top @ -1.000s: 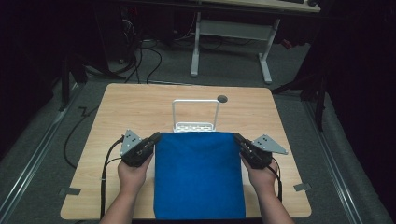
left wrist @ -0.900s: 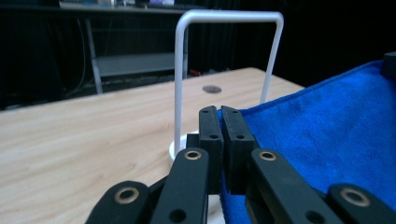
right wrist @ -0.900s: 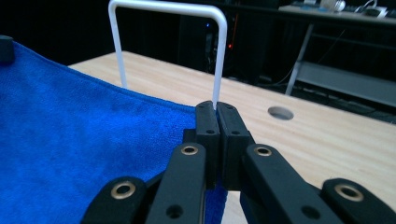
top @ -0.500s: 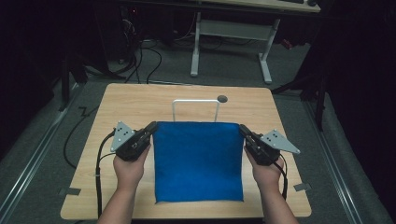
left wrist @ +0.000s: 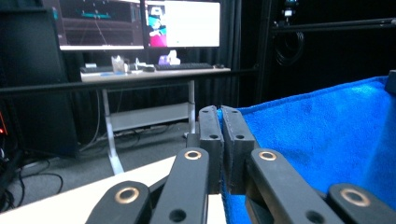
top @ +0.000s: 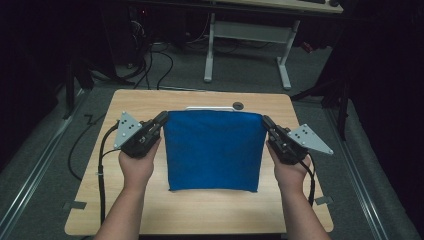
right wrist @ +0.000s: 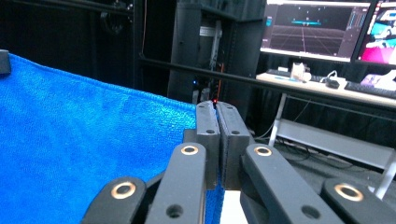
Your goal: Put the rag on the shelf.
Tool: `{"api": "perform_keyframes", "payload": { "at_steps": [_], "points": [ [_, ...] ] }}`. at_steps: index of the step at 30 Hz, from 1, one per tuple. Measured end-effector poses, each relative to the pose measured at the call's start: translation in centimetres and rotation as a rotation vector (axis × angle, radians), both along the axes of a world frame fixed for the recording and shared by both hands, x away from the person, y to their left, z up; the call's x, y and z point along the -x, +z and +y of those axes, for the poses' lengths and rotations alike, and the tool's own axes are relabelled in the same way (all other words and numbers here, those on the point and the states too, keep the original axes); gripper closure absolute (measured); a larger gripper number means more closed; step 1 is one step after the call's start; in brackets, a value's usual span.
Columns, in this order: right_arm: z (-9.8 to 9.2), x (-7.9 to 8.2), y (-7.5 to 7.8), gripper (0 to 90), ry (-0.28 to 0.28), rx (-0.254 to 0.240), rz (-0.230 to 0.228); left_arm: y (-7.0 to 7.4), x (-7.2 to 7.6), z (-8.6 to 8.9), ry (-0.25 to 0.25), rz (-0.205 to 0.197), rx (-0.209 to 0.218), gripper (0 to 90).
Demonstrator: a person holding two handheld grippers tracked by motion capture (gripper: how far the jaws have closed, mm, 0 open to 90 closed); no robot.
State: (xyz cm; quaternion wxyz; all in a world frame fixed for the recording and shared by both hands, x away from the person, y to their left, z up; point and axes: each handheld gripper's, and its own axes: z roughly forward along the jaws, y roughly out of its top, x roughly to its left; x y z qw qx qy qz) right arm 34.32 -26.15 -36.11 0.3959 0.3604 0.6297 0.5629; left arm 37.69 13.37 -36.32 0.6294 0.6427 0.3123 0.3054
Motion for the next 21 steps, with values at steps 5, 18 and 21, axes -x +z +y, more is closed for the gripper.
{"api": "perform_keyframes", "payload": {
  "at_steps": [5, 18, 21],
  "points": [
    [0.3, -0.3, 0.8, 89.0, 0.007, -0.007, -0.014, 1.1, -0.1, 0.3, 0.005, -0.024, 0.007, 88.2],
    [0.0, -1.5, 2.3, 89.1, -0.004, -0.028, -0.013, 2.5, -1.4, 0.5, 0.014, -0.025, -0.015, 88.3],
    [0.0, -2.2, 2.6, 89.1, -0.012, -0.028, -0.007, 2.6, -2.9, 0.3, 0.023, -0.003, -0.035, 88.3]
  ]
}}
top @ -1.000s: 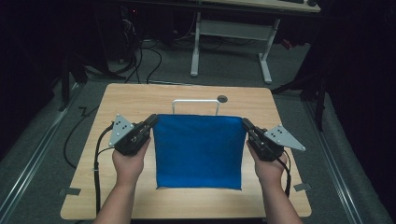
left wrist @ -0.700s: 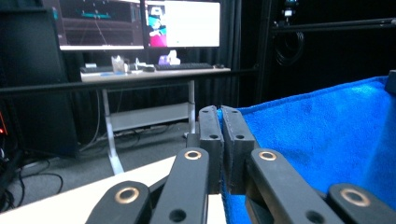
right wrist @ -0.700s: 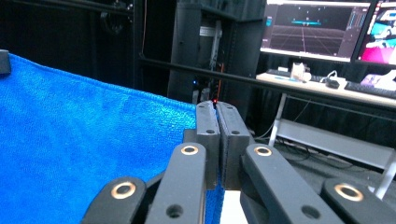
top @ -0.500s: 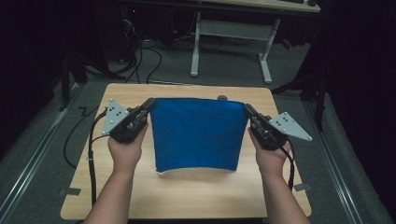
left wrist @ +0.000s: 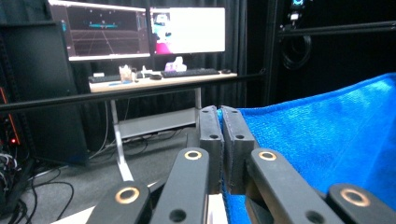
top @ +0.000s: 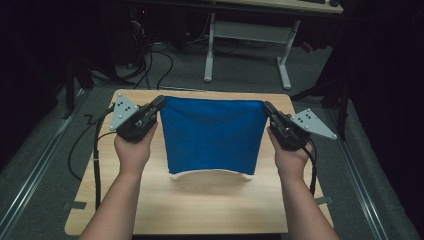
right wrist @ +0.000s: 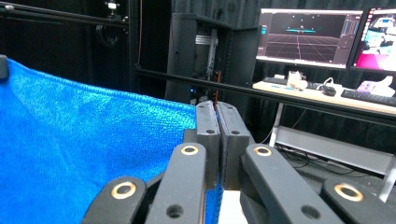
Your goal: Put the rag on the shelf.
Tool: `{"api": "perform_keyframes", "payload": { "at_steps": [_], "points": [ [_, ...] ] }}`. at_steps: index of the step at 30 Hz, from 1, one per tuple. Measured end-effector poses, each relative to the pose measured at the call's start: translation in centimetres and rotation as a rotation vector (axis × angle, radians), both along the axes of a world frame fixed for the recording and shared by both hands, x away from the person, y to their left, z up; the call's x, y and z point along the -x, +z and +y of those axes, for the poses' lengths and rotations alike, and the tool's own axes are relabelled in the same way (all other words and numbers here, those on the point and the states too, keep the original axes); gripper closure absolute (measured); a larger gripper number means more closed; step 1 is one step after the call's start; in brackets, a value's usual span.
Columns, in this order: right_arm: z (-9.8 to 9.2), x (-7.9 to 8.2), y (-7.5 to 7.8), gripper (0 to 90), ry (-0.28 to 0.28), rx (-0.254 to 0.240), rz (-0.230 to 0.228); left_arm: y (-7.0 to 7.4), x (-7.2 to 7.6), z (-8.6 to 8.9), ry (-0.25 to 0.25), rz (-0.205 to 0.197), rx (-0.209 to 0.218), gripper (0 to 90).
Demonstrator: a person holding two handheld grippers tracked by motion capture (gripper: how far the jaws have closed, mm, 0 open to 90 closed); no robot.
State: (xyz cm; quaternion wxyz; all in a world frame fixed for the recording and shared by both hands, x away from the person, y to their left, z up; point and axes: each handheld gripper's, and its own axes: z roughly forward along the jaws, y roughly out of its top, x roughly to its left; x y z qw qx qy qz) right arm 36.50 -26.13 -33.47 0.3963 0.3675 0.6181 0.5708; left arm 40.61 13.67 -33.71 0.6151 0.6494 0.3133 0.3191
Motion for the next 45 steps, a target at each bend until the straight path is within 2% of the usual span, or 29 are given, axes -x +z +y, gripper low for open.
{"api": "perform_keyframes", "payload": {
  "at_steps": [4, 8, 9, 13, 15, 16, 23, 25, 29, 32, 34, 35, 37, 38, 40, 41, 42, 43, 45],
  "points": [
    [0.0, -0.9, 0.4, 89.1, -0.010, 0.006, 0.007, 0.1, -1.1, -0.2, 0.007, 0.002, -0.017, 88.3],
    [-0.1, -2.7, 0.8, 89.1, -0.015, 0.002, 0.024, 0.7, -3.0, -0.1, 0.016, 0.000, -0.034, 88.3],
    [-0.1, -3.1, 0.9, 89.1, -0.016, -0.006, 0.029, 0.7, -3.0, -0.1, 0.016, 0.000, -0.034, 88.3],
    [0.1, -4.3, 1.3, 89.1, -0.027, -0.004, 0.026, 1.4, -4.8, -0.4, 0.032, -0.008, -0.066, 88.3],
    [0.2, -4.7, 1.4, 89.1, -0.031, 0.000, 0.024, 1.5, -5.1, -0.4, 0.034, -0.004, -0.071, 88.4],
    [0.3, -5.5, 1.4, 89.1, -0.044, -0.002, 0.029, 1.7, -5.7, -0.5, 0.044, -0.006, -0.084, 88.3],
    [0.6, -7.6, 1.5, 89.1, -0.058, 0.019, 0.050, 1.5, -7.6, -0.8, 0.075, -0.005, -0.129, 88.3],
    [0.7, -8.6, 1.5, 89.1, -0.060, 0.029, 0.057, 1.4, -8.6, -0.8, 0.083, 0.008, -0.143, 88.3],
    [0.9, -9.6, 1.3, 89.1, -0.069, 0.035, 0.069, 1.4, -9.4, -0.9, 0.092, 0.021, -0.165, 88.3],
    [1.2, -10.8, 0.7, 89.1, -0.072, 0.041, 0.089, 0.6, -10.6, -0.7, 0.102, 0.072, -0.162, 88.3],
    [1.4, -11.3, 0.2, 89.1, -0.071, 0.044, 0.110, -0.1, -11.2, -0.7, 0.108, 0.106, -0.176, 88.3],
    [1.4, -11.3, 0.2, 89.1, -0.071, 0.044, 0.110, -0.1, -11.2, -0.7, 0.108, 0.106, -0.176, 88.3],
    [1.6, -12.0, -0.8, 89.1, -0.077, 0.076, 0.137, -1.4, -11.7, -0.8, 0.110, 0.139, -0.194, 88.3],
    [1.6, -12.0, -0.8, 89.1, -0.077, 0.076, 0.137, -1.4, -11.7, -0.8, 0.110, 0.139, -0.194, 88.3],
    [1.6, -12.5, -1.6, 89.1, -0.077, 0.093, 0.162, -2.5, -12.1, -0.8, 0.104, 0.168, -0.221, 88.3],
    [1.7, -12.5, -1.8, 89.1, -0.080, 0.104, 0.168, -2.5, -12.1, -0.8, 0.104, 0.168, -0.221, 88.3],
    [1.8, -12.6, -2.0, 89.1, -0.081, 0.114, 0.169, -3.3, -12.4, -0.7, 0.096, 0.195, -0.228, 88.3],
    [1.8, -12.6, -2.0, 89.1, -0.081, 0.114, 0.169, -3.3, -12.4, -0.7, 0.096, 0.195, -0.228, 88.3],
    [2.0, -12.7, -2.6, 89.1, -0.077, 0.139, 0.180, -4.4, -12.6, -0.6, 0.088, 0.228, -0.226, 88.3]
  ]
}}
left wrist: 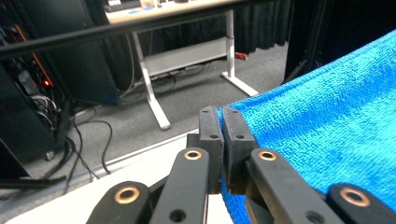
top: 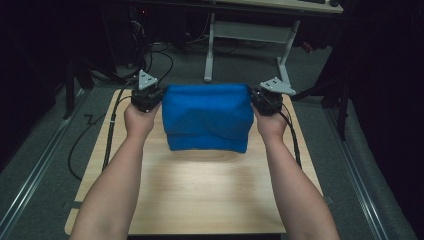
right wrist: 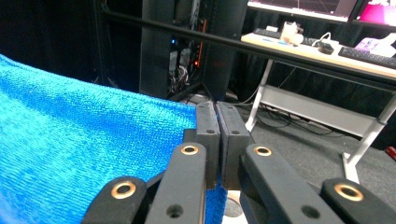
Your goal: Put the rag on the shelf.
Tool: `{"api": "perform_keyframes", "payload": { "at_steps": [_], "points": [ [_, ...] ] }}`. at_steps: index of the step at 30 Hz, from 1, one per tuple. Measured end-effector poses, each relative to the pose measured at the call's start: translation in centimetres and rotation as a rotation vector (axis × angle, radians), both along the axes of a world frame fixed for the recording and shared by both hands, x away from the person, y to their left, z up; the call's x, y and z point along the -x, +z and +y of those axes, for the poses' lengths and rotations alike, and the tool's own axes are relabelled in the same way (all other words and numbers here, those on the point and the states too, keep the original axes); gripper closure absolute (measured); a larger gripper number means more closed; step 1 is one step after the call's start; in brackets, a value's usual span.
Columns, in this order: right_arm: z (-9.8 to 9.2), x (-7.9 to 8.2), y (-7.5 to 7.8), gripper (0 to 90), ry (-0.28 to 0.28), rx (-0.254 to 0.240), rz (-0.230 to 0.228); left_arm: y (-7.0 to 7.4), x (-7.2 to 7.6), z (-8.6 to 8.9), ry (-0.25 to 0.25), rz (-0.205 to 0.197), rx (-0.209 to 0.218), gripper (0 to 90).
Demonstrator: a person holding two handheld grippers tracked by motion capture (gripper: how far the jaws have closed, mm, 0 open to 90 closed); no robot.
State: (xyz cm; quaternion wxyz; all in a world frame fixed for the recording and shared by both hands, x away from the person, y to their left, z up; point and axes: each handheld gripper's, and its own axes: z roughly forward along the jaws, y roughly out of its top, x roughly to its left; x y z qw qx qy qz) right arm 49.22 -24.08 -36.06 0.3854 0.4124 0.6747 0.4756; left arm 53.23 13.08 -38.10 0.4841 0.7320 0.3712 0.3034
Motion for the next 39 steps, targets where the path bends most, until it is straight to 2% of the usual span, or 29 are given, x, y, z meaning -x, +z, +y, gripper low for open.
{"api": "perform_keyframes", "payload": {
  "at_steps": [2, 3, 4, 7, 8, 11, 12, 15, 18, 21, 23, 25, 29, 31, 36, 39],
  "points": [
    [0.0, -0.1, -0.2, 89.1, 0.000, 0.008, 0.004, -0.4, 0.0, 0.0, -0.004, 0.010, -0.001, 88.3],
    [-0.1, -0.3, -0.9, 89.1, 0.000, 0.014, 0.024, -1.0, -0.1, -0.1, -0.014, 0.033, -0.016, 88.2],
    [-0.1, -0.3, -1.1, 89.1, 0.000, 0.012, 0.034, -1.4, 0.0, -0.2, -0.019, 0.035, -0.022, 88.2],
    [-0.4, -0.3, -2.3, 89.1, -0.002, 0.015, 0.060, -2.0, 0.1, -0.1, -0.024, 0.050, -0.014, 88.2],
    [-0.5, -0.4, -2.7, 89.1, 0.002, 0.018, 0.066, -2.8, 0.1, -0.1, -0.029, 0.069, -0.007, 88.2],
    [-0.7, -0.3, -3.7, 89.1, 0.008, 0.014, 0.091, -3.9, 0.3, -0.2, -0.038, 0.090, -0.012, 88.3],
    [-0.7, -0.3, -3.7, 89.1, 0.008, 0.014, 0.091, -3.9, 0.3, -0.2, -0.038, 0.090, -0.012, 88.3],
    [-1.0, -0.2, -4.9, 89.0, 0.015, -0.023, 0.117, -5.3, 0.5, -0.2, -0.046, 0.120, -0.002, 88.3],
    [-0.9, -0.2, -5.8, 89.0, 0.018, -0.019, 0.129, -5.9, 0.6, -0.2, -0.053, 0.136, -0.004, 88.2],
    [-0.9, 0.0, -6.6, 89.0, 0.019, -0.020, 0.142, -7.1, 0.9, -0.2, -0.063, 0.158, -0.010, 88.3],
    [-0.9, 0.1, -7.3, 89.0, 0.020, -0.022, 0.159, -7.7, 1.0, -0.2, -0.071, 0.185, -0.023, 88.3],
    [-0.8, 0.1, -7.9, 88.9, 0.022, -0.018, 0.172, -8.3, 1.3, -0.3, -0.072, 0.181, -0.024, 88.3],
    [-0.8, 0.2, -8.8, 88.9, 0.027, -0.017, 0.183, -9.2, 1.6, -0.2, -0.077, 0.200, -0.008, 88.2],
    [-0.9, 0.3, -9.2, 88.9, 0.027, -0.032, 0.193, -9.6, 1.7, -0.1, -0.079, 0.202, -0.005, 88.1],
    [-1.0, 0.5, -10.2, 88.8, 0.029, -0.023, 0.210, -10.4, 1.9, -0.2, -0.089, 0.229, -0.012, 87.9],
    [-1.1, 0.7, -10.7, 88.7, 0.026, -0.025, 0.213, -10.8, 2.1, -0.1, -0.091, 0.229, 0.000, 87.8]
  ]
}}
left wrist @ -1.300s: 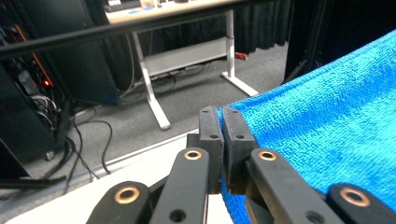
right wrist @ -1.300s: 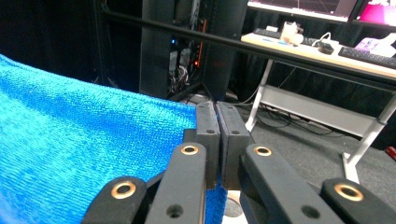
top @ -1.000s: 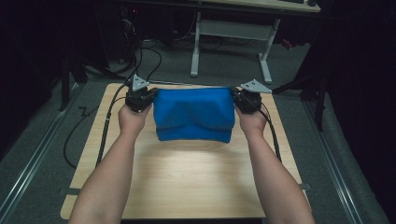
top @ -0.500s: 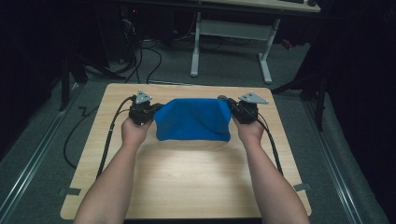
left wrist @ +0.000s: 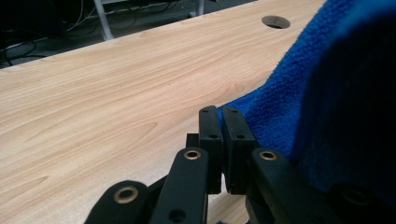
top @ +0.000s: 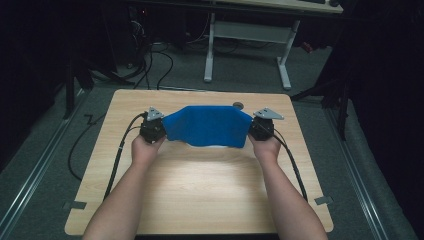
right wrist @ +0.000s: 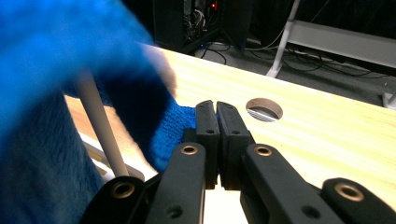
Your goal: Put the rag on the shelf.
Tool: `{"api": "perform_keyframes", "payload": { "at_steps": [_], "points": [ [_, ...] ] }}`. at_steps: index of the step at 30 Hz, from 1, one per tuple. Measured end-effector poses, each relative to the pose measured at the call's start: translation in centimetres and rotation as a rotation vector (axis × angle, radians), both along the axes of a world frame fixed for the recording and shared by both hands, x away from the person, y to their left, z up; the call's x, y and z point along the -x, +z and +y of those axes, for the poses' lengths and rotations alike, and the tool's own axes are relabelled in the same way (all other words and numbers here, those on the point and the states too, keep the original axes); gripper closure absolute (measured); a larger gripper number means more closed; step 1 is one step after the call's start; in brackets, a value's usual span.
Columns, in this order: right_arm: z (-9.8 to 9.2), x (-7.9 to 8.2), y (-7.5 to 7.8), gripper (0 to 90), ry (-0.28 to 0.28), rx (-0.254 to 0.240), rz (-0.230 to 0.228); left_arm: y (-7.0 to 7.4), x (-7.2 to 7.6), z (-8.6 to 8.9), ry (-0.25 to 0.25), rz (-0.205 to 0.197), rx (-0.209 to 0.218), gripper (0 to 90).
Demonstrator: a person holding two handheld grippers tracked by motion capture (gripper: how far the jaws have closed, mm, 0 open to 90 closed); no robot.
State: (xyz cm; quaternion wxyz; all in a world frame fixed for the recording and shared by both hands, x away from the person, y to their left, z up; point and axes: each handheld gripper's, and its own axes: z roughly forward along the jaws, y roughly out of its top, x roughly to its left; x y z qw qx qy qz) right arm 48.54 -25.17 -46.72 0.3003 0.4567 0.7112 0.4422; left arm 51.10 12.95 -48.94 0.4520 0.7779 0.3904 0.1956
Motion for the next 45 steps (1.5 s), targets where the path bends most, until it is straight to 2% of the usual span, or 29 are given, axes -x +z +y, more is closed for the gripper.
{"api": "perform_keyframes", "payload": {
  "at_steps": [7, 13, 16, 20, 26, 31, 33, 35, 40, 45],
  "points": [
    [0.0, 0.3, -1.3, 88.6, 0.001, 0.011, 0.036, -0.8, 0.4, 0.2, 0.002, 0.012, -0.001, 87.4],
    [0.1, 0.4, -1.6, 87.3, 0.000, 0.013, 0.032, -0.9, 0.8, 0.5, 0.009, 0.008, 0.011, 86.1],
    [-0.2, 0.5, -1.8, 80.5, -0.012, 0.008, 0.040, -0.8, 0.8, 0.7, 0.018, 0.014, 0.026, 80.7],
    [-0.9, 0.7, -1.8, 75.9, -0.037, 0.002, 0.048, -0.8, 1.0, 1.1, 0.040, 0.014, 0.024, 71.4],
    [-1.2, 1.1, -1.4, 70.2, -0.048, 0.024, 0.039, -0.9, 1.3, 1.8, 0.067, 0.023, 0.053, 62.8],
    [-1.5, 1.4, -1.1, 66.0, -0.056, 0.032, 0.036, -1.2, 2.0, 3.0, 0.102, 0.023, 0.050, 61.4],
    [-1.7, 1.7, -1.1, 65.7, -0.061, 0.027, 0.022, -1.3, 2.3, 3.6, 0.111, 0.025, 0.062, 61.2],
    [-2.0, 1.9, -1.1, 64.8, -0.069, 0.021, 0.019, -1.4, 2.4, 4.0, 0.115, 0.039, 0.056, 61.0],
    [-2.6, 2.3, -1.1, 63.8, -0.080, 0.038, 0.035, -1.5, 3.0, 4.6, 0.126, 0.026, 0.059, 60.7],
    [-2.9, 2.8, -0.7, 63.2, -0.082, 0.050, 0.026, -1.5, 3.5, 5.1, 0.129, 0.020, 0.052, 60.1]
  ]
}}
